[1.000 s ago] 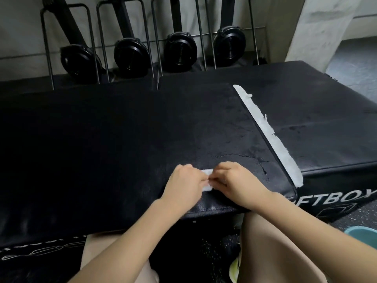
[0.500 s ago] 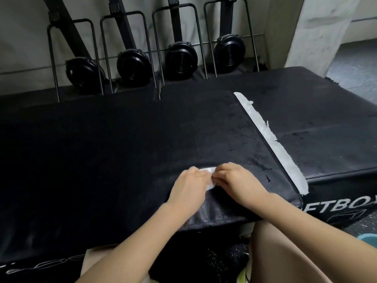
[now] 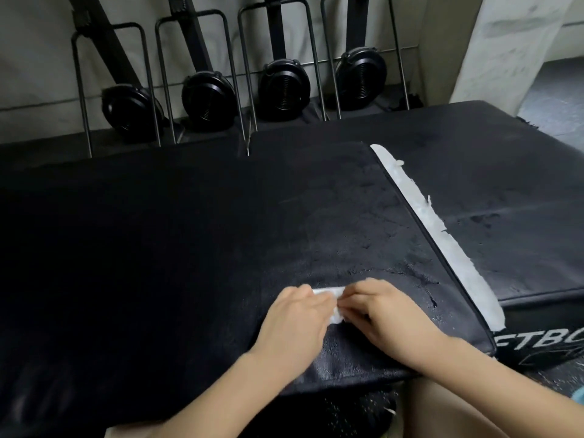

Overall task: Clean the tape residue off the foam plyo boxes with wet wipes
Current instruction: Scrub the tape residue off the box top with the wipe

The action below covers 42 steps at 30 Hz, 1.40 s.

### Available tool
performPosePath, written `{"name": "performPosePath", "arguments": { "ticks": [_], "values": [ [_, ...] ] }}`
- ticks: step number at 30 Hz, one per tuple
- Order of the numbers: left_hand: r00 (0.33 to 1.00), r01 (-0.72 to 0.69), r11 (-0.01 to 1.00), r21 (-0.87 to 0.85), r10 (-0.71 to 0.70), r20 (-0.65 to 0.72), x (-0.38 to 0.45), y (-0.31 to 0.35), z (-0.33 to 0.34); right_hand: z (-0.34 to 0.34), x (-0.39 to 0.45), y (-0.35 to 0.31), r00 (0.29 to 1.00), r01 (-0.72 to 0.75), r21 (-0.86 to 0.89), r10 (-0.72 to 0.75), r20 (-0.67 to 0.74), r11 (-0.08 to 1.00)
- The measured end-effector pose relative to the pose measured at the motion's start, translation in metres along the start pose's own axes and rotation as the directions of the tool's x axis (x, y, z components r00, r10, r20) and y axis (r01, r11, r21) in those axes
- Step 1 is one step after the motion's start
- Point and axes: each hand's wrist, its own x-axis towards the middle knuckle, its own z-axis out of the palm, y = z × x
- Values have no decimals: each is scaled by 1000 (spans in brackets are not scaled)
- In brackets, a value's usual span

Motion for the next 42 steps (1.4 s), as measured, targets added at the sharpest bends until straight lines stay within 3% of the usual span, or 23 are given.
{"name": "performPosePath", "arguments": {
  "ticks": [4,7,10,12,17,20,25,31,35,38,42],
  "values": [
    [996,77,997,0,-77,-41,55,-29,-7,4,58,39,999,-35,-32,35,10,999],
    [983,175,984,26,-176,42,86,-45,-16,8,93,63,995,-101,-25,102,17,995],
    [990,117,985,128,-125,57,97,-52,-14,10,101,67,991,-135,-29,135,5,990],
    [998,70,984,166,-68,-15,94,-52,-11,8,92,62,992,-122,-34,122,-20,992],
    [999,-8,992,128,15,-52,53,-31,-7,-2,54,36,999,-40,-10,40,-6,999],
    [999,-3,1000,26,4,-48,38,-31,0,-3,43,29,1000,-17,-12,17,7,1000],
    [998,2,999,35,0,-61,66,-57,7,6,78,49,1000,-29,-19,29,1,999],
    [991,132,990,-49,-133,-23,140,-105,0,19,162,100,995,-98,-45,97,-28,994],
    [968,241,967,-84,-233,98,177,-133,12,26,200,115,977,-214,-69,212,-34,974],
    [977,193,981,30,-195,82,177,-132,16,26,200,115,968,-250,-95,250,-13,964],
    [995,100,995,17,-100,-25,147,-112,8,16,168,105,987,-151,-113,157,47,982]
  ]
}}
